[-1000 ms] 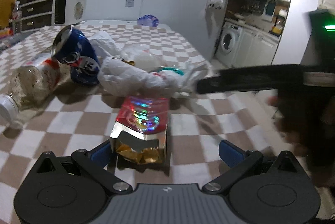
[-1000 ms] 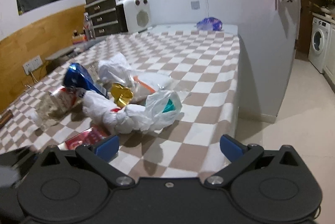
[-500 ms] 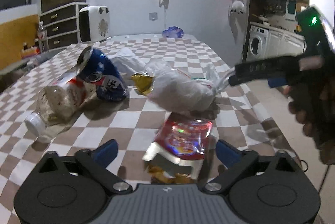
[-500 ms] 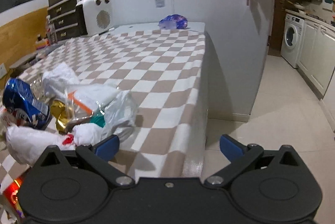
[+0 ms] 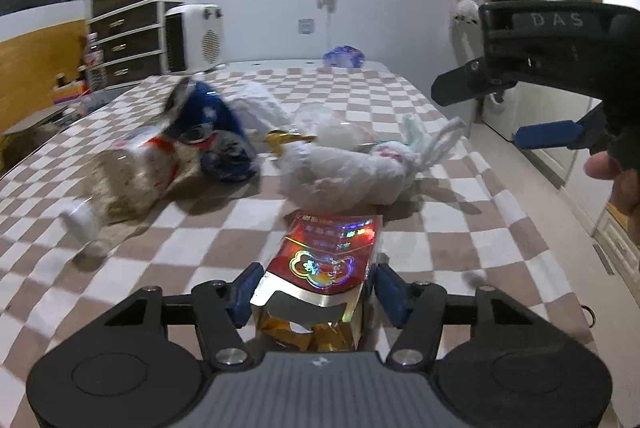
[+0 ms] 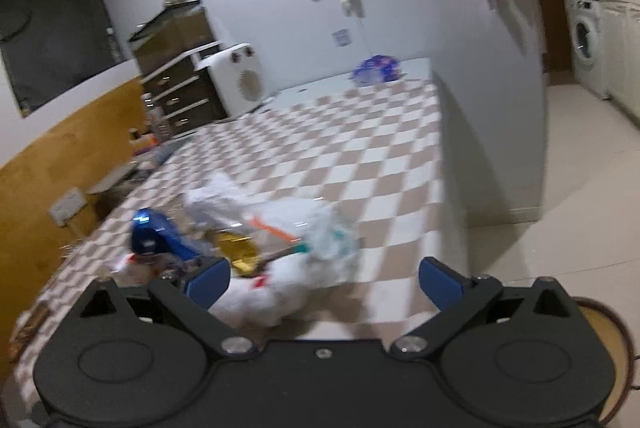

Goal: Collect trash
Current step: 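Lift the red snack box with the left tool while the right tool reaches the white plastic bag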

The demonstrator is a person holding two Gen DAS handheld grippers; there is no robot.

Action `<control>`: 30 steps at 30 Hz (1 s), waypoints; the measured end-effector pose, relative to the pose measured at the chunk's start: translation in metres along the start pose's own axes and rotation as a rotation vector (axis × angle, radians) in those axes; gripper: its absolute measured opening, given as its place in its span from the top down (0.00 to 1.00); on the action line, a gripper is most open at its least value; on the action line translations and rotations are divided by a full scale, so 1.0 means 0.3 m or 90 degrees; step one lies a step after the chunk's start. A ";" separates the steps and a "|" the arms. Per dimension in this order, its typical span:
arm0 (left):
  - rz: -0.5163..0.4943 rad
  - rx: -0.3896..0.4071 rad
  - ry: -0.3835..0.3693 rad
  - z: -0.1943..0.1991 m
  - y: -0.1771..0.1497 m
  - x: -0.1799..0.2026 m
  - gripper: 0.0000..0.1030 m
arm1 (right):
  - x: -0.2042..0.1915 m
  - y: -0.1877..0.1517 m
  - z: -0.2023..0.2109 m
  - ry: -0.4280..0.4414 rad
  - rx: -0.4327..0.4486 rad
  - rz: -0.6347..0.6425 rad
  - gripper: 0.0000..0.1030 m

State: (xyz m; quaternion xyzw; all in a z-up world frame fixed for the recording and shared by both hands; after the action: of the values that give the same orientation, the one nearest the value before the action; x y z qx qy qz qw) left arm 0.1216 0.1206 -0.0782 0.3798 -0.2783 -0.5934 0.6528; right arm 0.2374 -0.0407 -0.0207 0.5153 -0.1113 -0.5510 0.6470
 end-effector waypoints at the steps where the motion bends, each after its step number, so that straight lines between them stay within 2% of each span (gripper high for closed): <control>1: 0.007 0.001 0.008 0.008 -0.004 -0.014 0.42 | -0.018 -0.005 -0.002 0.008 -0.002 0.001 0.07; 5: 0.024 0.003 0.050 0.040 -0.034 -0.069 0.43 | -0.109 -0.020 -0.034 0.054 -0.001 0.017 0.12; 8: 0.041 0.002 0.053 0.064 -0.053 -0.103 0.43 | -0.185 -0.028 -0.086 0.096 -0.007 0.049 0.28; 10: 0.051 0.003 0.058 0.083 -0.062 -0.125 0.43 | -0.227 -0.026 -0.130 0.126 -0.013 0.060 0.45; 13: 0.065 0.006 0.065 0.104 -0.068 -0.156 0.43 | -0.274 -0.027 -0.232 0.134 -0.048 0.058 0.62; 19: 0.081 0.010 0.084 0.126 -0.068 -0.204 0.44 | -0.322 -0.065 -0.335 0.126 -0.114 0.087 0.68; 25: 0.073 0.025 0.077 0.095 -0.002 -0.199 0.45 | -0.294 -0.122 -0.230 0.131 -0.153 0.162 0.67; 30: 0.033 0.047 0.074 0.008 0.104 -0.143 0.45 | -0.216 -0.126 -0.155 0.125 -0.157 0.145 0.67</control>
State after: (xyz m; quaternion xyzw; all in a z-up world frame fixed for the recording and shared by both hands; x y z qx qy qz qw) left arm 0.1313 0.1629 -0.0475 0.4301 -0.2713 -0.5429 0.6684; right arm 0.2240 0.0435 -0.0439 0.4676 -0.0369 -0.4307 0.7711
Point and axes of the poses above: each gripper's, at about its wrist camera, not at the fingertips, and z roughly against the way its jaws point, x to its right, y to its top, the point moved 4 cm from there along -z, roughly the way its jaws point, and after that the axes turned 7 degrees about y, right-handed, at the moved point
